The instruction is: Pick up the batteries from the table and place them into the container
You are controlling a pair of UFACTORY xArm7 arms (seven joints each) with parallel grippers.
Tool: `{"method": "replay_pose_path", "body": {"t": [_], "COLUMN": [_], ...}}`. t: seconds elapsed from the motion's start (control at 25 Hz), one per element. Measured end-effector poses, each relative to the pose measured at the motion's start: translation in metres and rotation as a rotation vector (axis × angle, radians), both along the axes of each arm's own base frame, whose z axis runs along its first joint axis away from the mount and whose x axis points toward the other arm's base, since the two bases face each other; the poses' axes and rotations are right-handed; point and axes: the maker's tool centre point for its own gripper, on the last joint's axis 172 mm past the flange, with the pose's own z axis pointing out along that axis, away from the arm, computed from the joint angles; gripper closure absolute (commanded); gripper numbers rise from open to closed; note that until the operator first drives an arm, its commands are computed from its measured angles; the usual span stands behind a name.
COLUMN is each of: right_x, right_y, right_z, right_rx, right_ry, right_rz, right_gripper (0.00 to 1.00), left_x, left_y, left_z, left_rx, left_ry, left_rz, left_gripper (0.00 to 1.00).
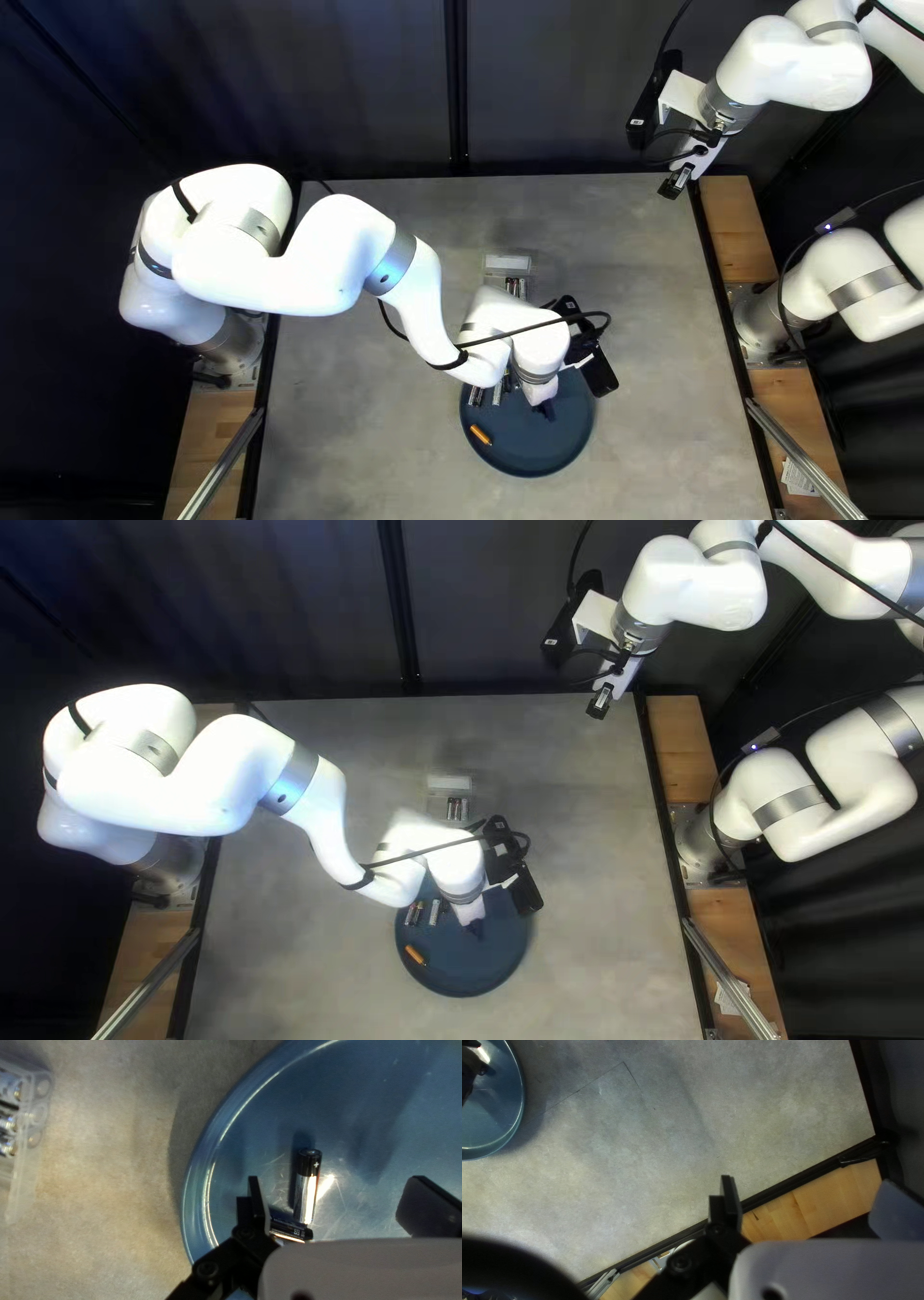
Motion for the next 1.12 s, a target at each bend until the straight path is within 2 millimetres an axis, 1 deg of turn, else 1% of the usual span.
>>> {"method": "replay_pose_path", "body": {"t": [0.04,0.28,0.4,0.56,0.64,0.72,0.8,0.88,0.92,1.12], "right_x": [0.0,0.0,0.0,0.0,0.0,0.0,0.0,0.0,0.0,0.0], "right_y": [0.0,0.0,0.0,0.0,0.0,0.0,0.0,0.0,0.0,0.0], "right_z": [0.0,0.0,0.0,0.0,0.0,0.0,0.0,0.0,0.0,0.0], "right_rx": [0.0,0.0,0.0,0.0,0.0,0.0,0.0,0.0,0.0,0.0], "right_ry": [0.0,0.0,0.0,0.0,0.0,0.0,0.0,0.0,0.0,0.0], "right_rz": [0.0,0.0,0.0,0.0,0.0,0.0,0.0,0.0,0.0,0.0], "right_gripper": [0.0,0.0,0.0,0.0,0.0,0.0,0.0,0.0,0.0,0.0], "left_x": [0.0,0.001,0.0,-0.001,-0.002,-0.002,-0.003,-0.007,-0.008,-0.012], "left_y": [0.0,0.002,0.002,-0.005,-0.01,-0.016,-0.016,-0.008,-0.001,0.052], "left_z": [0.0,-0.007,-0.005,0.014,0.028,0.045,0.056,0.058,0.059,0.07], "left_rx": [0.0,-0.004,-0.003,0.014,0.03,0.049,0.056,0.054,0.05,0.043], "left_ry": [0.002,0.008,0.008,-0.004,-0.013,-0.026,-0.036,-0.041,-0.044,-0.048], "left_rz": [0.0,0.003,0.006,0.013,0.019,0.028,0.044,0.072,0.097,0.328], "left_gripper": [1.0,1.0,1.0,1.0,1.0,1.0,1.0,1.0,1.0,1.0]}}
